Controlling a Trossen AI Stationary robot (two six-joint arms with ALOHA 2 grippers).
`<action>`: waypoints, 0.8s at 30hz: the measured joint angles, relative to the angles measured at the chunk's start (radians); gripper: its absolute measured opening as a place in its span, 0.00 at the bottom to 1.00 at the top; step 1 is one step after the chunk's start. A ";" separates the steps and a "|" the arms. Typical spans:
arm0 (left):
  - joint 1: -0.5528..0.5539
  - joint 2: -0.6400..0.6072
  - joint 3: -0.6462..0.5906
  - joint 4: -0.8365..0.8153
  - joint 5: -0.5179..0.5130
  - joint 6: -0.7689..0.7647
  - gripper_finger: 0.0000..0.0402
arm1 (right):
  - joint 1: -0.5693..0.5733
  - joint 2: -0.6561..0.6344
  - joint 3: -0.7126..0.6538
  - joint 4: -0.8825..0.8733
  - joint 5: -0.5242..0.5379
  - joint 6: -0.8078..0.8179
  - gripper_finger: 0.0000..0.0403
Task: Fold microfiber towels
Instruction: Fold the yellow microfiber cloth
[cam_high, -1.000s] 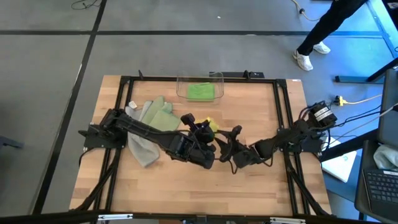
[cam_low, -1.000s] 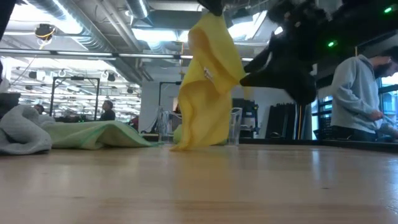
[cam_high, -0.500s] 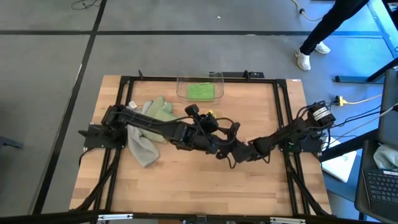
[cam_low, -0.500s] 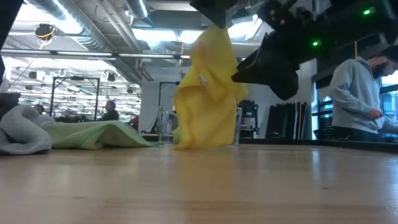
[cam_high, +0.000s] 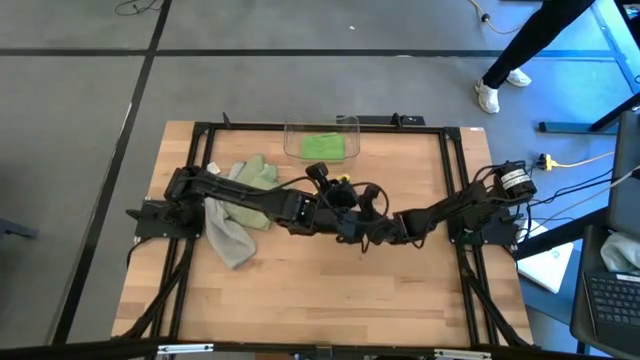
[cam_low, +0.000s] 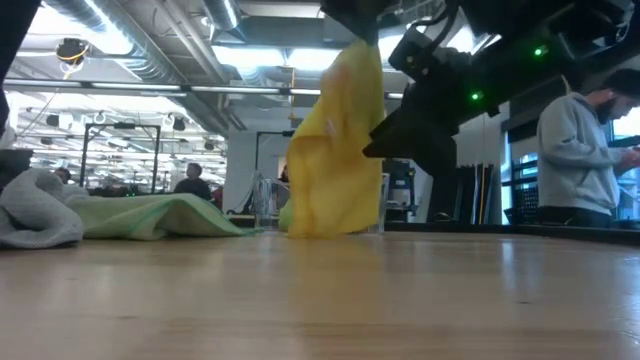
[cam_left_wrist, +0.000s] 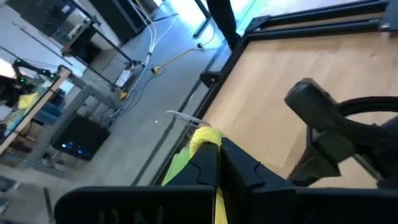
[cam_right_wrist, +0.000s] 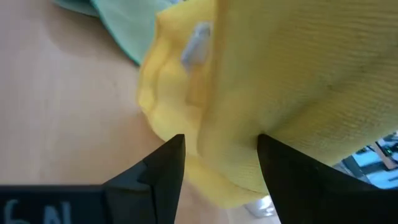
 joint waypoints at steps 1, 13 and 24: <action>0.004 0.000 0.000 0.001 0.006 0.000 0.00 | -0.006 0.000 0.000 0.001 0.002 -0.002 0.51; 0.052 0.000 0.000 -0.017 -0.011 -0.003 0.00 | -0.021 0.000 0.000 0.044 -0.064 0.004 0.51; 0.061 0.000 0.000 -0.090 -0.040 -0.049 0.00 | 0.041 0.000 0.000 0.129 -0.151 -0.079 0.51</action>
